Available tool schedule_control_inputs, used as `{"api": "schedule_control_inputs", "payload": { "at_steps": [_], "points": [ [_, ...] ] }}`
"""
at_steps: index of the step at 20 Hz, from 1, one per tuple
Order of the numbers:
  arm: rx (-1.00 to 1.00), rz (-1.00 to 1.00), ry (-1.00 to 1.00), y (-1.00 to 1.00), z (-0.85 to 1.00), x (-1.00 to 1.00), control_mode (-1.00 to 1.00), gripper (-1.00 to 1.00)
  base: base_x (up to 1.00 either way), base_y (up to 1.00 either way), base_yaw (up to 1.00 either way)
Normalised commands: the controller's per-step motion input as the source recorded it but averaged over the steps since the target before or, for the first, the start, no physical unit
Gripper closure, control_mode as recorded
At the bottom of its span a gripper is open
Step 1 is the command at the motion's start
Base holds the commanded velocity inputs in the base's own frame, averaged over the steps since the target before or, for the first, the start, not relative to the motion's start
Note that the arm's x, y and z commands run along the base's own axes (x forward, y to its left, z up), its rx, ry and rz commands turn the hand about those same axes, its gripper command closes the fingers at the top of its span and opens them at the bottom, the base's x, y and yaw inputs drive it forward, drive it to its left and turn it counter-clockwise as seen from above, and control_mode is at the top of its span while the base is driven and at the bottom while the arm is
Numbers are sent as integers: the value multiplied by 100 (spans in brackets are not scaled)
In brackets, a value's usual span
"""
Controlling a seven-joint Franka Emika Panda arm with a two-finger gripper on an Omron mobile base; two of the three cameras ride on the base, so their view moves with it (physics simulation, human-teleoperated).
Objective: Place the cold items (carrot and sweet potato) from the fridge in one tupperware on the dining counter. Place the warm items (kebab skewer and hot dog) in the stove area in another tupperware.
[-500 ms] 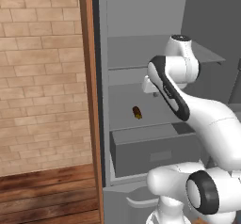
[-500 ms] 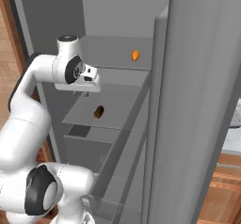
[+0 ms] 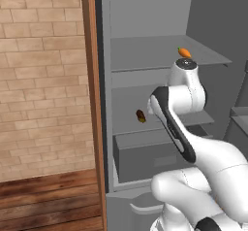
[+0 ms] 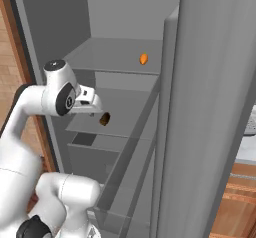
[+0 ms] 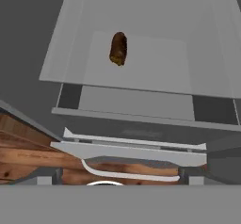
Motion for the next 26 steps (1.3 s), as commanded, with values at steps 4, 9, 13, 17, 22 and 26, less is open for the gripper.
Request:
{"api": "schedule_control_inputs", "payload": {
  "at_steps": [4, 9, 13, 17, 22, 26],
  "points": [
    [0, -1, 16, 0, -49, 8, -100, -100, 0, 0, 0],
    [0, -7, 23, 1, -10, 28, -100, -100, 0, 0, 0],
    [0, -12, 15, 12, 0, 46, -100, -100, 0, 0, 0],
    [0, -6, 20, 1, -1, 52, -100, -100, 0, 0, 0],
    [0, -1, 9, 0, -26, 49, -100, -100, 0, 0, 0],
    [0, 0, -2, 0, -53, 26, -100, -100, 0, 0, 0]
  ]
}}
